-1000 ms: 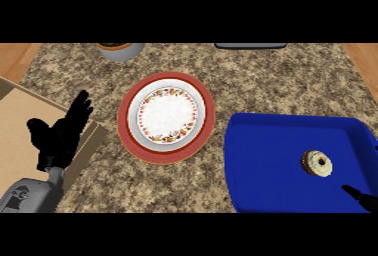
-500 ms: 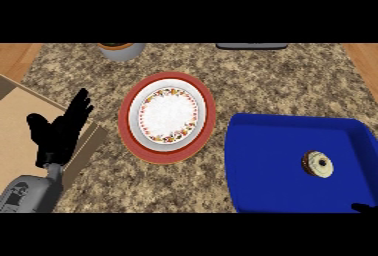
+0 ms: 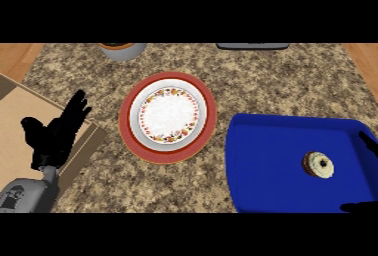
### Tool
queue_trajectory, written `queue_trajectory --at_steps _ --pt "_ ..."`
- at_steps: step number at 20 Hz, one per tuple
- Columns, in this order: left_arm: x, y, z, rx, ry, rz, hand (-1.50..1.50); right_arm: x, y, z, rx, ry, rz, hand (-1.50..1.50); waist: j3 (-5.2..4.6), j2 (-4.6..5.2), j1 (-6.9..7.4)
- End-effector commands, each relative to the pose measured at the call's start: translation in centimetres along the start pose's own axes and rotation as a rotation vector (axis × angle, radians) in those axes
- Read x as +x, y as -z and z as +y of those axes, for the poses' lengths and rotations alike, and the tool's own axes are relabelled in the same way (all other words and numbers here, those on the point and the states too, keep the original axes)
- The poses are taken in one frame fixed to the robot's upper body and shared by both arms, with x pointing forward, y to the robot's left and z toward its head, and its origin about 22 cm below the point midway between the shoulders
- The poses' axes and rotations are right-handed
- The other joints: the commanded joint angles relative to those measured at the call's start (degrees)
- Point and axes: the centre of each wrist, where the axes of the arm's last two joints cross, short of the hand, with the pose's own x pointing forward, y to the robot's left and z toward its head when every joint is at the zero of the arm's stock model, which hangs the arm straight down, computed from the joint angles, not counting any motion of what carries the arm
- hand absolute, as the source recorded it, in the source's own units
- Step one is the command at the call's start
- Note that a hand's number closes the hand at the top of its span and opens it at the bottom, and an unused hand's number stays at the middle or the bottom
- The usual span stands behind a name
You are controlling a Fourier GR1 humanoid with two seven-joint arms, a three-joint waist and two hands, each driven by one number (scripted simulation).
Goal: Pick the cupcake from the tray and place it in the plate
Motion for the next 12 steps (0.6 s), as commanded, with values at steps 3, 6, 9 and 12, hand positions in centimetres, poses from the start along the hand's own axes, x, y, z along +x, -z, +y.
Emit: queue_trajectory --at_steps 3,6,9,12 --pt "2.1 -1.3 -1.2 0.002 -0.019 0.019 0.00 0.8 0.9 1.1 0.060 -0.115 0.094 -1.50 -0.03 0.00 0.45" --pt "0.6 0.1 -1.4 -0.005 -0.006 0.031 0.00 1.3 1.5 0.7 0.125 -0.150 0.116 -1.50 -0.05 0.11 0.01" --pt "0.0 0.7 0.3 0.002 -0.010 0.015 0.00 2.7 2.9 1.1 0.161 -0.185 0.132 -1.50 -0.07 0.15 0.04" --pt "0.4 0.3 -0.8 0.005 0.009 0.016 0.00 4.6 4.1 1.6 0.178 -0.167 0.143 -1.50 -0.06 0.10 0.00"
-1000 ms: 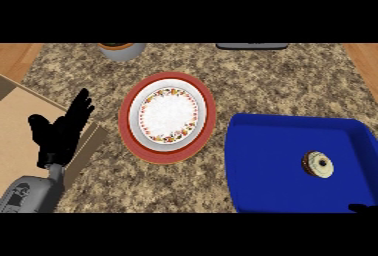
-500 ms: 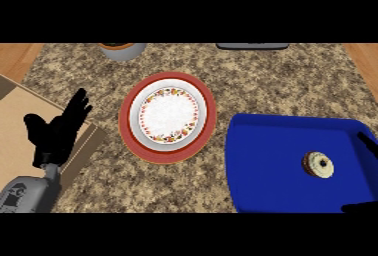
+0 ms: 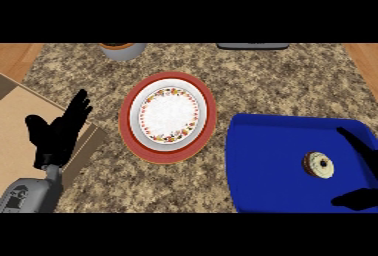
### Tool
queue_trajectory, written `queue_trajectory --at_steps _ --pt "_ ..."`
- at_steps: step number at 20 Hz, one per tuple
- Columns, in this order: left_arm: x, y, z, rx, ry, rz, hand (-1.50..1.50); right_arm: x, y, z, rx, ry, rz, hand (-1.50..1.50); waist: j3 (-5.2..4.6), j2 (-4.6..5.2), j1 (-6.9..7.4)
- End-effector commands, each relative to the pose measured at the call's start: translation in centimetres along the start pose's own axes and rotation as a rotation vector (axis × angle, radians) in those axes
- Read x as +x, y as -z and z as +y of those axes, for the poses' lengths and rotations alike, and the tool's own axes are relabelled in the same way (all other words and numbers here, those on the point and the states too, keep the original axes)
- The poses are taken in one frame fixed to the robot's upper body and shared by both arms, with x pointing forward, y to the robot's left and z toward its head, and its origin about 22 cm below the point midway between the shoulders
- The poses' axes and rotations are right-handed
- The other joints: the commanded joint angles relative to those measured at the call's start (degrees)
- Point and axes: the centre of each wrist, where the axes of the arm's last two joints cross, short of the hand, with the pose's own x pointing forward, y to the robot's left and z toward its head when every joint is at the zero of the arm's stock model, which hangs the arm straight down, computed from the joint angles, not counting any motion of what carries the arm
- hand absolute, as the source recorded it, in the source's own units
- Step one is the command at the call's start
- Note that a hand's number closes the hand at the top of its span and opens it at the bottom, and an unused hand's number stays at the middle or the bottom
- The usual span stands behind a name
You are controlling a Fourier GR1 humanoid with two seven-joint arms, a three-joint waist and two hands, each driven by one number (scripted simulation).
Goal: Pick the cupcake from the tray and place it in the plate
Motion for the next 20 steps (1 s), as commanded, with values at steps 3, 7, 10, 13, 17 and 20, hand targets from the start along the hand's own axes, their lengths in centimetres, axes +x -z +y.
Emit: queue_trajectory --at_steps 3,7,10,13,17,20 --pt "-0.8 -1.8 -0.7 0.011 -0.004 -0.001 0.00 1.3 0.6 0.7 0.044 -0.018 0.037 -1.50 -0.03 -0.01 -0.02" --pt "-1.9 -0.8 -0.6 -0.008 0.014 0.002 0.00 2.8 4.2 1.0 0.046 -0.050 0.066 -1.50 -0.02 0.09 0.25" --pt "1.6 0.3 -1.7 -0.007 -0.012 0.017 0.00 -0.5 4.3 1.6 0.046 -0.062 0.069 -1.50 0.01 0.09 0.21" --pt "-1.2 -0.5 -0.2 0.014 0.013 0.001 0.00 -1.2 3.2 2.7 0.068 -0.084 0.063 -1.50 -0.01 0.05 0.02" --pt "0.7 0.5 0.4 0.006 -0.010 0.004 0.00 1.8 5.5 2.7 0.110 -0.128 0.078 -1.50 -0.02 0.05 0.08" --pt "-2.0 0.7 -1.5 0.001 -0.007 0.011 0.00 0.0 4.4 4.9 0.175 -0.127 0.044 1.50 -0.02 0.09 -0.15"
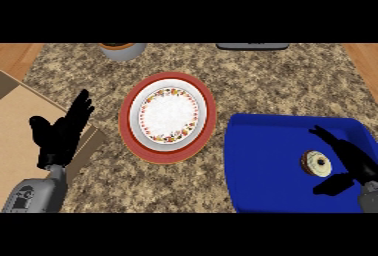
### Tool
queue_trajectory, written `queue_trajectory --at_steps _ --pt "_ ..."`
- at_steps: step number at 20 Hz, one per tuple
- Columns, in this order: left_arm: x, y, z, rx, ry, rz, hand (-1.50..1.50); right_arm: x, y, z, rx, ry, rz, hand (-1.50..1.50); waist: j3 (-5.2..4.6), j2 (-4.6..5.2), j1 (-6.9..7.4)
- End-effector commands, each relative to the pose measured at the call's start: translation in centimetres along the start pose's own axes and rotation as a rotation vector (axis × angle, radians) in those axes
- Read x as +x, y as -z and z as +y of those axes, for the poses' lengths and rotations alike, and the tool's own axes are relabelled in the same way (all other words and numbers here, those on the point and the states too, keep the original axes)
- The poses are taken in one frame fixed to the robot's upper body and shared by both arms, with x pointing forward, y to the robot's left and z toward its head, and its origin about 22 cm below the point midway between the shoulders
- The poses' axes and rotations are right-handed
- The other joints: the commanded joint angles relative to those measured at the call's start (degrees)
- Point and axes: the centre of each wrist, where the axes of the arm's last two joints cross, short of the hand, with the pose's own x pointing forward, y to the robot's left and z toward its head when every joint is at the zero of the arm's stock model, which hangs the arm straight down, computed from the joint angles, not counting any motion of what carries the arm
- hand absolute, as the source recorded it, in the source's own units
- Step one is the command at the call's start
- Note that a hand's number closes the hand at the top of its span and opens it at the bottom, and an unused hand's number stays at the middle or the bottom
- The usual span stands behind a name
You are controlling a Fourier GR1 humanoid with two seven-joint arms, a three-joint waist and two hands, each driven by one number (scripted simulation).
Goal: Pick the cupcake from the tray and place it in the plate
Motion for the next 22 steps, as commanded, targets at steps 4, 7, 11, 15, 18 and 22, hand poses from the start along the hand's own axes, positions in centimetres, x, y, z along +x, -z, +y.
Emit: queue_trajectory --at_steps 4,7,11,15,18,22 --pt "1.2 0.9 1.1 -0.003 0.016 0.031 0.00 2.0 0.1 1.0 0.080 -0.060 -0.104 1.50 0.09 0.16 -0.08" --pt "-0.6 -0.4 0.5 -0.009 0.009 0.028 0.00 2.1 0.4 2.9 0.061 -0.019 -0.121 1.50 0.10 0.15 0.08" --pt "0.3 0.7 -0.1 -0.009 -0.014 0.032 0.00 2.7 0.6 0.3 0.007 0.004 -0.118 1.50 0.09 0.15 -0.01" --pt "-1.8 -0.7 -0.4 0.016 0.000 0.014 0.00 3.0 -0.8 0.7 -0.204 -0.078 -0.119 1.50 0.05 0.06 -0.45" --pt "-0.3 0.2 -0.4 -0.025 -0.006 0.018 0.00 17.6 -0.3 7.7 -0.081 -0.128 -0.487 1.50 -0.24 -0.10 1.96" --pt "1.3 0.9 -2.0 -0.102 0.018 -0.025 0.00 27.8 -2.4 11.4 -0.024 -0.226 -0.759 1.50 -0.19 0.17 7.35"
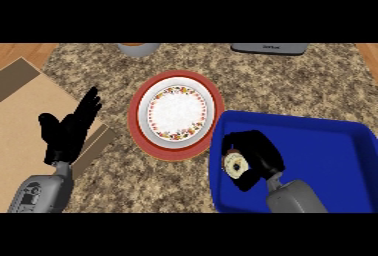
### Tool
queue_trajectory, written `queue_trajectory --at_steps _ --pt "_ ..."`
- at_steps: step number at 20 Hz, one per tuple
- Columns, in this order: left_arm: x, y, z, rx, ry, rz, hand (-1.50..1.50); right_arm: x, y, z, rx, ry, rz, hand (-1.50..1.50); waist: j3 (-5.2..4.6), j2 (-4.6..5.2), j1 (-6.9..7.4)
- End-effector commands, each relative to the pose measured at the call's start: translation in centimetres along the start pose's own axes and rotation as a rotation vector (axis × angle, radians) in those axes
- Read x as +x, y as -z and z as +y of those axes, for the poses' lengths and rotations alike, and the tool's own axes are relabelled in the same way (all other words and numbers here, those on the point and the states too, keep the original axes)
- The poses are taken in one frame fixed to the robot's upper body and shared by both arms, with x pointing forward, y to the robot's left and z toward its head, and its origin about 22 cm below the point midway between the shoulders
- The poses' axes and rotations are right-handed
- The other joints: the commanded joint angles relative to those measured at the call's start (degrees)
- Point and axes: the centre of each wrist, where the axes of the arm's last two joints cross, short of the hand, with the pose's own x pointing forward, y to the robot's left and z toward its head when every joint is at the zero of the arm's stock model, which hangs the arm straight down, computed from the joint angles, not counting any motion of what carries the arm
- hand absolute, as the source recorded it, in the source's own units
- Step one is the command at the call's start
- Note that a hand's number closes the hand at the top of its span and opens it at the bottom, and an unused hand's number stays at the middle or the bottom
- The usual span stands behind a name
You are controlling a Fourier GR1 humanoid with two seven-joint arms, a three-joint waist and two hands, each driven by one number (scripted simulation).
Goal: Pick the cupcake from the tray and place it in the plate
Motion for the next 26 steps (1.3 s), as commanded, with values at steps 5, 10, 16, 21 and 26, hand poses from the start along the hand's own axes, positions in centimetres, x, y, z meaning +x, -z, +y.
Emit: queue_trajectory --at_steps 5,10,16,21,26 --pt "0.5 0.7 -0.6 -0.036 -0.003 0.015 0.00 15.4 1.3 0.2 -0.284 -0.060 -0.284 1.50 0.29 -0.56 1.31" --pt "0.3 0.9 -0.7 -0.016 -0.001 0.026 0.00 18.6 0.8 0.5 -0.499 -0.068 -0.190 1.50 0.21 -0.32 -0.36" --pt "0.9 1.0 -1.2 -0.014 0.002 0.018 0.00 20.5 2.6 0.2 -0.589 0.051 -0.016 1.50 0.29 0.38 -0.01" --pt "0.9 1.9 0.4 0.007 0.000 0.011 0.00 22.4 4.6 -1.2 -0.625 0.094 0.052 1.50 0.23 0.63 -0.90" --pt "-0.5 0.4 -1.2 0.017 -0.001 0.013 0.00 19.7 8.6 -1.2 -0.646 0.069 0.129 1.50 0.31 0.62 -1.76"
